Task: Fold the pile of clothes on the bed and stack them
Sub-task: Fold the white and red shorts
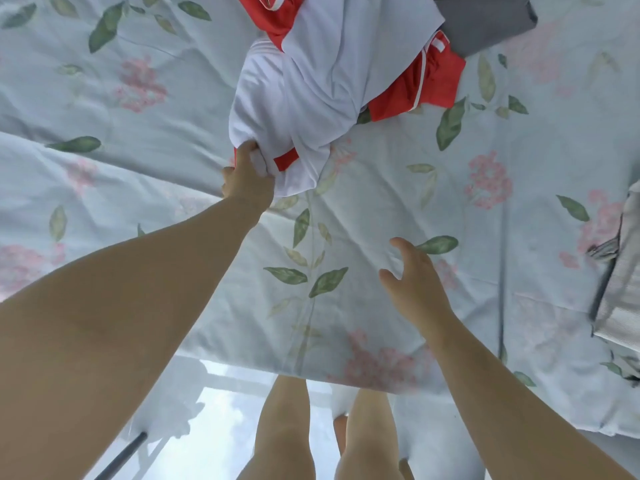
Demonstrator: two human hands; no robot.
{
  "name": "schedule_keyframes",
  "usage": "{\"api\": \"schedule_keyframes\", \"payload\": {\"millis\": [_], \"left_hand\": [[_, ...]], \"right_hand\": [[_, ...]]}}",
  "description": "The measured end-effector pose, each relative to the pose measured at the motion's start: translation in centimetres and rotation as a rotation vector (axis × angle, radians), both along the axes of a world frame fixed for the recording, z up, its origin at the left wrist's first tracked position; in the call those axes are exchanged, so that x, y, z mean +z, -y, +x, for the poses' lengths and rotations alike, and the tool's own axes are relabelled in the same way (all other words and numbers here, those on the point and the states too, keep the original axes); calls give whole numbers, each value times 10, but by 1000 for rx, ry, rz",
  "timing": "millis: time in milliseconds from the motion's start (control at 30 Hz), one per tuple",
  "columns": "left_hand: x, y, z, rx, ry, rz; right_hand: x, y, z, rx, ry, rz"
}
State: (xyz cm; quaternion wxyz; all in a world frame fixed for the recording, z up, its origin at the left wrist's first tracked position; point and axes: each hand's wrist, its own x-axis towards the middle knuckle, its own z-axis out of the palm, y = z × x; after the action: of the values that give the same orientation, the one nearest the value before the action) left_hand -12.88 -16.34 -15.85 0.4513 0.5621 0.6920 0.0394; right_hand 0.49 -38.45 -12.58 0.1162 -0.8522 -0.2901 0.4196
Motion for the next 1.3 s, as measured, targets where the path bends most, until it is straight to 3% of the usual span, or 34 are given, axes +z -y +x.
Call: {"api": "schedule_keyframes", "payload": {"millis": [167,300,433,533,667,767,833,967,1167,1300], "left_hand": [[5,-31,-5,-133,-135,140],[11,-58,5,-300,-21,21],[19,-34,15,-508,-28,-30],[20,9,5,-692,-57,-167],[20,53,-25,-748,-65,-485],[20,50,-37,-624,-7,-588],[18,39,-37,-324,98,-630],[15,12,-23,269,336,-489],[10,-5,12,259,436,-392],[20,-5,46,396,579,-290]], "right_hand": [[6,-15,4,-13,-49,20],[7,-30,11,-6,-31,46],[3,-49,15,5,-16,63],[1,-77,20,-74,-1,113],[5,-126,30,-187,26,287],[2,-165,27,-181,-71,369],[-6,-182,23,-80,-107,314],[-28,-183,23,81,-13,213],[-20,-107,36,2,-125,80],[-14,-20,43,-79,-339,-89]]}}
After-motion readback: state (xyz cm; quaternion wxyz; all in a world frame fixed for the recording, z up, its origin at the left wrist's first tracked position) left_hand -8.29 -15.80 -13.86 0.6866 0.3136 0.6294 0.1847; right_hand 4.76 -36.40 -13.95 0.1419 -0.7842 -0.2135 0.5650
